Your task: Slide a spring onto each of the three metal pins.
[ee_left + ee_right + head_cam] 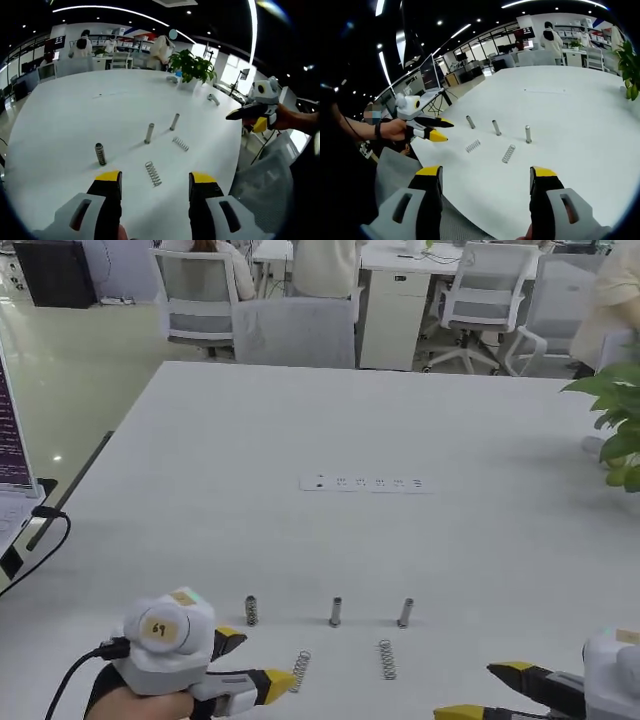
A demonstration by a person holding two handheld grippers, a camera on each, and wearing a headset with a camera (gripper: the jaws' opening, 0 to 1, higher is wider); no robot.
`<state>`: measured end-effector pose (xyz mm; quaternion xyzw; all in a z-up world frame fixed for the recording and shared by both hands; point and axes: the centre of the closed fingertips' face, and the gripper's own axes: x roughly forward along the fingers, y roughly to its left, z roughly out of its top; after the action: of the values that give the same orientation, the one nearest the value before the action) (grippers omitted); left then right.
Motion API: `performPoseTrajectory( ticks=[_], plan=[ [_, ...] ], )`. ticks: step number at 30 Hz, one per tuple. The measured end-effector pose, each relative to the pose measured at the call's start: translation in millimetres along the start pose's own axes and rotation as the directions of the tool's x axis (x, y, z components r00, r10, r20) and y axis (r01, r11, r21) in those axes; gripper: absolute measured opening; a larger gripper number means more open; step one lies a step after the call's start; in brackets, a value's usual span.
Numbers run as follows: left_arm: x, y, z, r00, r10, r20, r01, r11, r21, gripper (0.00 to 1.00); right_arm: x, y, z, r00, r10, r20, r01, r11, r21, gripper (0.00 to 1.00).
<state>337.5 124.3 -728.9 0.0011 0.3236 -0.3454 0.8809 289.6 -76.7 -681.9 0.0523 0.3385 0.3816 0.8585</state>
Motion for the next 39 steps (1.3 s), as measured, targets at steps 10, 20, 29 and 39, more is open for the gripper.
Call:
performPoseTrajectory(
  ticks=[10, 20, 29, 39],
  plan=[
    [21.1, 2.4, -12.2, 0.9983, 0.016, -0.056, -0.016, 1.000, -0.006, 0.45, -1.1, -0.9, -0.9, 1.0000, 0.000, -0.003, 0.000, 1.000, 0.004, 0.70],
    [38.7, -0.6, -24.1, 0.9949, 0.018, -0.099, -0.019, 1.000, -0.009, 0.38, -2.1, -0.5, -1.7, 1.0000, 0.002, -0.005, -0.002, 1.000, 0.010, 0.70],
    [51.7, -0.8, -33.3, 0.9903, 0.031, -0.136, -0.032, 0.999, -0.001, 0.28, -4.0, -0.4, -4.1, 0.9999, 0.002, -0.011, -0.002, 1.000, 0.011, 0.69],
    [61.1, -2.5, -37.9, 0.9870, 0.035, -0.157, -0.035, 0.999, 0.005, 0.18, -7.8, -4.0, -4.6, 0.9999, -0.011, -0.008, 0.011, 1.000, 0.014, 0.70]
  ],
)
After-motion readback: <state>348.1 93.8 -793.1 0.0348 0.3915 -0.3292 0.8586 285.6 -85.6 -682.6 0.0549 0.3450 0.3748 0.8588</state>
